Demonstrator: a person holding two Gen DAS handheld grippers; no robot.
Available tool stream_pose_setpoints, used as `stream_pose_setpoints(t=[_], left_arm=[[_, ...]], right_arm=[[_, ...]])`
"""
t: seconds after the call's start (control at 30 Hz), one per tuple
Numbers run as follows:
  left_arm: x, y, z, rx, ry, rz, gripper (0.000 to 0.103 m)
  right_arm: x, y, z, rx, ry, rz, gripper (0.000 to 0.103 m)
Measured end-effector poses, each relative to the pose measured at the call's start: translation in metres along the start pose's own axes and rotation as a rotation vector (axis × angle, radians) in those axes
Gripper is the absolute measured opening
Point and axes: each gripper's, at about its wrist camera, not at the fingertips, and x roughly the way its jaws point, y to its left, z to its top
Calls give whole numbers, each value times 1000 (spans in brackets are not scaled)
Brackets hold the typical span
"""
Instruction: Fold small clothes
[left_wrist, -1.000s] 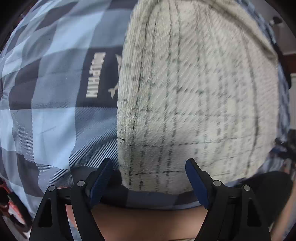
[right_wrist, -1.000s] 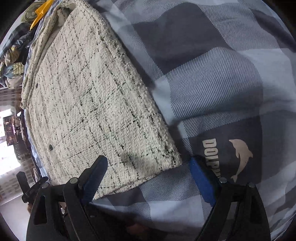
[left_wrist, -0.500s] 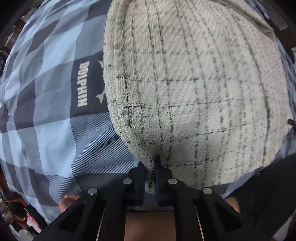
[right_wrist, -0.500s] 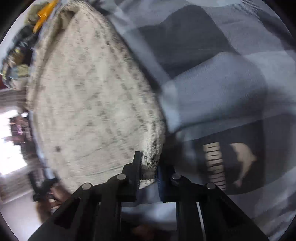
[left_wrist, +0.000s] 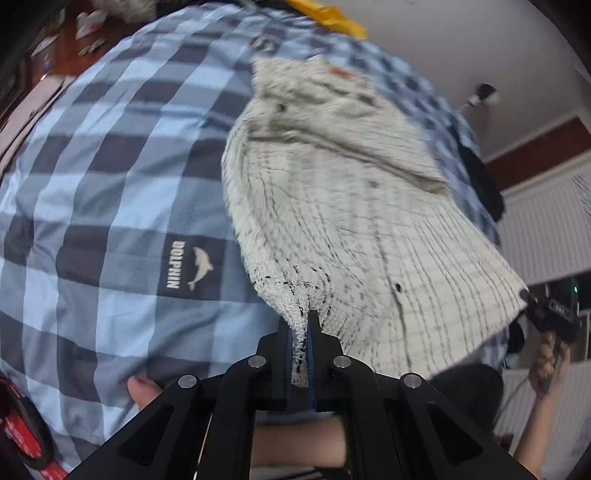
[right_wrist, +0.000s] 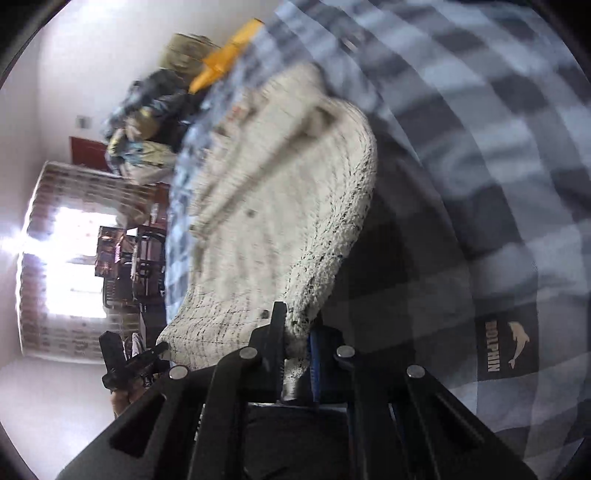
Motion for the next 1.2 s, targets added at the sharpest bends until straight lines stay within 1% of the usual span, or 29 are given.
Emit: stream_pose_setpoints(t=[0.03,0.07,0.1,0.2,0.27,0.3,0.33,0.37,0.43,0.47,0.5,0.53,0.6,0.63,0.67,0.73,0.8,0.87,0.9,0.97,1.0,1.07,1.1,1.13,1.2], left_arm=[[-8,1,-6,17,-4,3,6],[-20,-6,-10,41,-17,9,6],[-28,-6,-16,49,-28,0,6],[-60,0,-24,34,-56,-63,6],[-75,12,-28,29,-73,-96,5],[-82,15,-31,35,-91,-112,1],[-83,15,-32,48,-101,-119,0],[-84,15,-34,63,-104,-109,0],[-78,18,-36,61,-93,-39,0],[-72,23,-36,58,-82,18,0],[-68,26,-38,58,-78,54,0],[-64,29,-40,62,-66,82,0],[-47,36,-43,60,-11,149,0],[-42,39,-46,53,4,167,0],[-29,43,-47,40,37,191,0],[-8,47,-50,32,85,234,0],[14,51,-52,28,122,245,0],[33,54,-54,9,159,239,0],[49,60,-54,-8,193,237,0],[67,64,-56,-23,234,245,1],[80,68,-56,-37,263,249,1],[94,74,-57,-60,292,246,1],[101,78,-56,-75,308,245,1],[104,79,-56,-85,313,240,1],[107,84,-54,-101,307,216,1]], right_arm=[[-7,11,-3,-28,-16,0,7],[-10,15,-6,-44,-25,3,7],[-21,12,-6,-59,-32,7,7],[-30,17,-12,-80,-49,31,5],[-34,18,-19,-90,-62,63,5],[-37,19,-20,-94,-66,72,5],[-49,14,-23,-101,-72,81,5],[-47,16,-26,-116,-83,74,5],[-39,14,-22,-120,-76,32,5],[-31,7,-19,-99,-51,38,5],[-24,-2,-15,-73,-42,14,5],[-19,-8,-13,-66,-36,-24,5],[-12,-20,-10,-41,-24,-72,5],[-7,-28,-9,-32,-21,-116,5],[-2,-37,-8,-27,-18,-165,5],[6,-58,-7,9,4,-203,5],[16,-74,-6,15,31,-259,5],[26,-90,-6,25,70,-318,6],[24,-96,-7,36,82,-337,8],[33,-116,-9,81,128,-395,11],[33,-124,-11,106,142,-409,11],[31,-139,-15,166,147,-413,14],[31,-144,-15,182,146,-405,23],[30,-149,-15,196,142,-397,37],[22,-151,-20,201,128,-403,51]])
